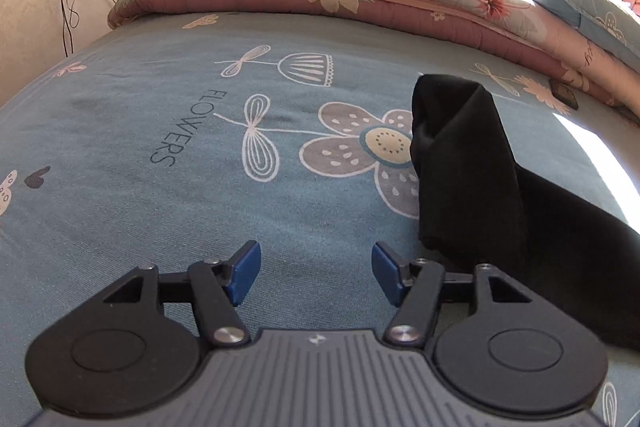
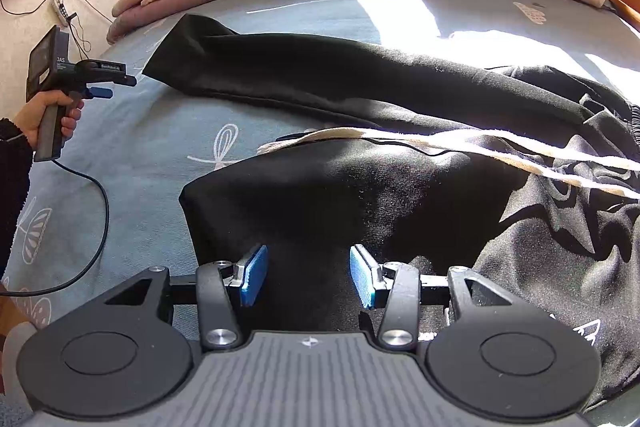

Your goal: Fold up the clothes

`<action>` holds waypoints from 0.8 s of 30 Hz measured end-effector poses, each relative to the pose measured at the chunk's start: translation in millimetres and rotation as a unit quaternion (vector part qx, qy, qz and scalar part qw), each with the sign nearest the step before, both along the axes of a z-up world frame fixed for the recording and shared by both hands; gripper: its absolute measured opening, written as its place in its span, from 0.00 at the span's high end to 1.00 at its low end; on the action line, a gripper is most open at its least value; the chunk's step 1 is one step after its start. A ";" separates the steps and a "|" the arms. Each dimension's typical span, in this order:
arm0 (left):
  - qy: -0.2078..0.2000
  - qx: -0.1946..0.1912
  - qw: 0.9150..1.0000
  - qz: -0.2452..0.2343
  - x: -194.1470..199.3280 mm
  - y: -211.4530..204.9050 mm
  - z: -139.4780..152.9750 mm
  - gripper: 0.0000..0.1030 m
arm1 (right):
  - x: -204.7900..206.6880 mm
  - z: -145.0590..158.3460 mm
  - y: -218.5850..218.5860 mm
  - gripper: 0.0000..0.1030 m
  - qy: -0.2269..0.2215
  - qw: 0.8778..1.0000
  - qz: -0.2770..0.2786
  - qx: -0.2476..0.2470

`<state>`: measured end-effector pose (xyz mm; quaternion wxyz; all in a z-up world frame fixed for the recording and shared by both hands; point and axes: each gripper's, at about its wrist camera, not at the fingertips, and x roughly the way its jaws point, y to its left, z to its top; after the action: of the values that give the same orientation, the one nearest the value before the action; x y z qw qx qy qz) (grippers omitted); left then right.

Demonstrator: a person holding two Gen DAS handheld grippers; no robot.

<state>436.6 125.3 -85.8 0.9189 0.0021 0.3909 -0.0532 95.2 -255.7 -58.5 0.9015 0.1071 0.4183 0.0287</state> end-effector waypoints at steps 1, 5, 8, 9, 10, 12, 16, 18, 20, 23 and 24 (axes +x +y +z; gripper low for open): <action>0.001 0.003 1.000 -0.022 -3.0 -5.3 -3.9 0.39 | 1.3 0.8 3.4 0.51 0.000 1.000 0.005 -0.003; -0.034 0.054 0.995 -0.081 -5.6 -33.6 -17.8 0.33 | 7.0 2.5 16.3 0.50 0.002 1.000 0.021 -0.013; -0.067 0.054 0.993 -0.080 5.0 -44.0 -23.2 0.33 | 10.5 2.5 22.7 0.50 0.005 0.999 0.026 -0.019; -0.075 0.034 0.993 -0.081 9.0 -44.0 -22.1 0.33 | 11.6 2.4 24.4 0.50 0.005 0.999 0.027 -0.022; -0.082 0.014 0.993 -0.082 13.1 -44.0 -20.2 0.33 | 13.4 1.6 25.0 0.50 0.007 0.999 0.028 -0.022; -0.100 -0.019 0.991 -0.083 20.8 -44.8 -15.8 0.33 | 16.4 -0.6 24.9 0.50 0.012 0.999 0.025 -0.023; -0.134 -0.044 0.987 -0.072 39.0 -49.6 -3.4 0.28 | 23.5 -7.0 24.1 0.50 0.020 0.999 0.020 -0.021; -0.139 -0.049 0.988 -0.053 49.4 -49.4 0.8 0.27 | 26.6 -9.7 25.7 0.50 0.022 0.999 0.020 -0.023; -0.151 -0.056 0.987 -0.026 56.0 -45.4 5.0 0.27 | 29.1 -11.5 27.2 0.50 0.023 0.999 0.021 -0.024; -0.175 -0.077 0.981 0.019 59.0 -32.9 11.6 0.28 | 31.7 -13.4 29.4 0.49 0.024 0.999 0.022 -0.026; -0.183 -0.083 0.979 0.032 59.5 -28.4 13.8 0.27 | 32.4 -14.0 29.7 0.49 0.024 0.999 0.022 -0.027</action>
<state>496.1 97.0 -72.0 0.9731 -0.0766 0.2101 -0.0549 127.6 -226.1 -72.5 0.8927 0.0742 0.4431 0.0346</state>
